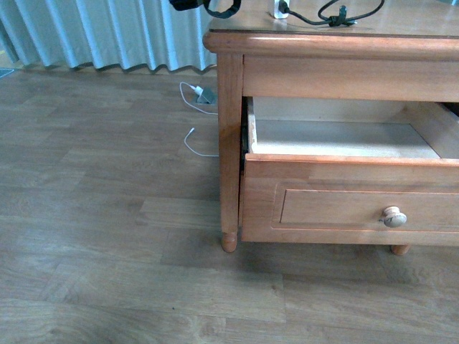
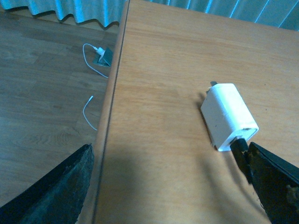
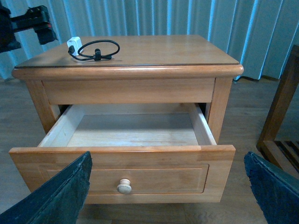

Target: Put charger into drawer

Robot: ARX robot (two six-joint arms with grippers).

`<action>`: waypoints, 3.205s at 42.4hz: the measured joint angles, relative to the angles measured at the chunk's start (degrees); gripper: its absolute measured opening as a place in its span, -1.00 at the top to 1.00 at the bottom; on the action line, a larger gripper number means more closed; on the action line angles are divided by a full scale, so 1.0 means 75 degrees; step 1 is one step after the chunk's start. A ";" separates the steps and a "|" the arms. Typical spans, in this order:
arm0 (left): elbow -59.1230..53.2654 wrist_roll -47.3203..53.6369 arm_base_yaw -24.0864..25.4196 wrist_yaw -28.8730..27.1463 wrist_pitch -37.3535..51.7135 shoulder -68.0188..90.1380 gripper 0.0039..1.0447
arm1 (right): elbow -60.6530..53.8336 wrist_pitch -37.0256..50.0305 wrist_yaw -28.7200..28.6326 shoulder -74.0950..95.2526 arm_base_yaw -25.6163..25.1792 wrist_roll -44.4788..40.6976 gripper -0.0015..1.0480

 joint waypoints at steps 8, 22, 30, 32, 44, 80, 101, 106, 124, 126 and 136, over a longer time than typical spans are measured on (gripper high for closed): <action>0.2049 -0.0184 -0.0224 -0.0003 -0.0761 0.1221 -0.89 | 0.0000 0.0000 -0.0003 0.0000 0.0000 0.0000 -0.85; 0.5642 -0.0405 -0.0391 -0.0175 -0.2690 0.3308 -0.89 | 0.0000 0.0000 0.0000 -0.0003 0.0000 0.0000 -0.85; 0.6636 -0.0294 -0.0323 -0.0248 -0.3314 0.3803 -0.44 | 0.0000 0.0000 0.0000 -0.0003 0.0000 0.0000 -0.85; 0.6744 -0.0300 -0.0303 -0.0248 -0.3354 0.3841 -0.28 | 0.0000 0.0000 0.0000 -0.0003 0.0000 0.0003 -0.85; 0.4030 -0.0294 -0.0192 -0.0169 -0.1824 0.2363 0.56 | 0.0000 0.0000 -0.0003 -0.0003 0.0000 0.0000 -0.85; -0.4788 0.0230 -0.1075 0.1160 0.1600 -0.2973 0.56 | 0.0000 0.0000 0.0000 -0.0003 0.0000 0.0000 -0.85; -0.3960 -0.0577 -0.1425 0.1262 0.1265 -0.1486 0.56 | 0.0000 0.0000 0.0000 -0.0003 0.0000 0.0000 -0.85; -0.3520 -0.0764 -0.1469 0.1253 0.1128 -0.1113 0.56 | 0.0000 0.0000 -0.0003 -0.0003 0.0000 0.0003 -0.85; -0.2363 -0.1125 -0.1492 0.1174 0.0656 -0.0117 0.25 | 0.0000 0.0000 0.0000 -0.0003 0.0000 0.0003 -0.85; -0.2355 -0.1128 -0.1492 0.1174 0.0653 -0.0087 0.14 | 0.0000 0.0000 0.0000 -0.0003 0.0000 0.0000 -0.85; -0.2684 -0.1052 -0.1460 0.0889 0.0970 -0.0318 -0.51 | 0.0000 0.0000 0.0000 -0.0003 0.0000 0.0000 -0.85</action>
